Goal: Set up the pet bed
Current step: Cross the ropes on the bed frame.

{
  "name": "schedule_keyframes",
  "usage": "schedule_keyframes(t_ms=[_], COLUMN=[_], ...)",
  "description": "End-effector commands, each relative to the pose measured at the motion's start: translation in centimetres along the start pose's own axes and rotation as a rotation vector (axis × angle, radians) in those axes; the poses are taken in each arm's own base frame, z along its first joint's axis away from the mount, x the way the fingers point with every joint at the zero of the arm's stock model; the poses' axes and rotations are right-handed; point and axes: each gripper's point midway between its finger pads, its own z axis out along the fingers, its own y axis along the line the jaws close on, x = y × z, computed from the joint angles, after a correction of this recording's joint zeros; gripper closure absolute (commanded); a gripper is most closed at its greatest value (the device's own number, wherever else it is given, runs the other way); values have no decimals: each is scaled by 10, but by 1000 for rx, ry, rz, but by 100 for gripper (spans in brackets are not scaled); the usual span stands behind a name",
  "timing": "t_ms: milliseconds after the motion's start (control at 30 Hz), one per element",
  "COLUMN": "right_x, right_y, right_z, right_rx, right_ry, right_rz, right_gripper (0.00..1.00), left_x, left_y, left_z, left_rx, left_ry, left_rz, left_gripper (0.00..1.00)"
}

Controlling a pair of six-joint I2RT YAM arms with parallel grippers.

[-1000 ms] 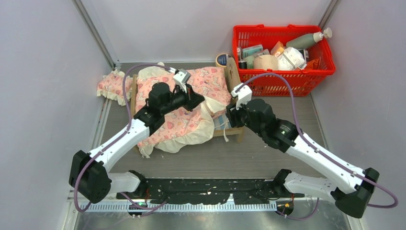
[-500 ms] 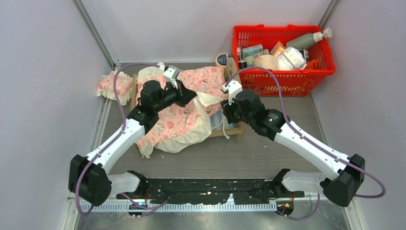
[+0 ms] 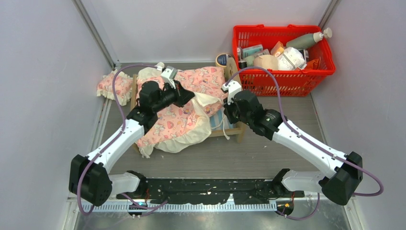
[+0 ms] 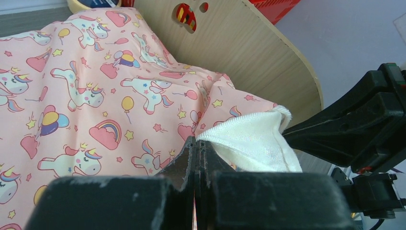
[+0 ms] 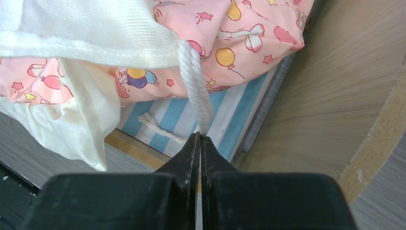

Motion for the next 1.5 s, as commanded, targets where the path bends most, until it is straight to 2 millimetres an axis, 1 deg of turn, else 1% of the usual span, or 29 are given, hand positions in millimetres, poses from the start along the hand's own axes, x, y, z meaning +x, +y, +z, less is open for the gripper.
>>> schedule_keyframes(t_ms=[0,67,133,267,400,600,767,1000,1067,1167,1200,1267,1333,1467], right_x=[-44,-56,-64,-70,-79,-89,-98,-106,-111,-128,-131,-137,-137,-124], right_y=[-16,-23,-27,-33,-43,-50,-58,-62,-64,-58,-51,-43,-39,-34], right_z=[-34,-45,-49,-53,-61,-71,-86,-94,-96,-104,-104,-107,-106,-99], right_rx=[70,102,122,156,207,242,285,300,310,272,230,191,166,138], right_ry=[-81,-86,-82,-43,-41,-28,-24,-38,-43,-81,-92,-118,-124,-85], right_rz=[3,-27,-52,-72,-106,-145,-184,-222,-241,-247,-243,-227,-217,-204], right_gripper=[95,95,95,95,95,95,95,95,95,95,95,95,95,95], left_x=[-16,-13,-10,-4,0,2,4,4,4,5,6,8,10,10], left_y=[3,12,18,25,23,23,22,21,21,22,23,23,23,23], left_z=[-4,-5,-5,-6,-4,-2,0,0,0,0,0,0,1,1], left_rx=[-17,-62,-86,-117,-99,-92,-82,-76,-78,-82,-82,-83,-79,-76], left_ry=[-59,-50,-47,-26,-15,-8,-1,1,2,3,5,8,11,14], left_rz=[30,41,54,65,51,40,35,33,36,37,35,30,27,26], left_gripper=[100,100,100,100,100,100,100,100,100,100,100,100,100,100])
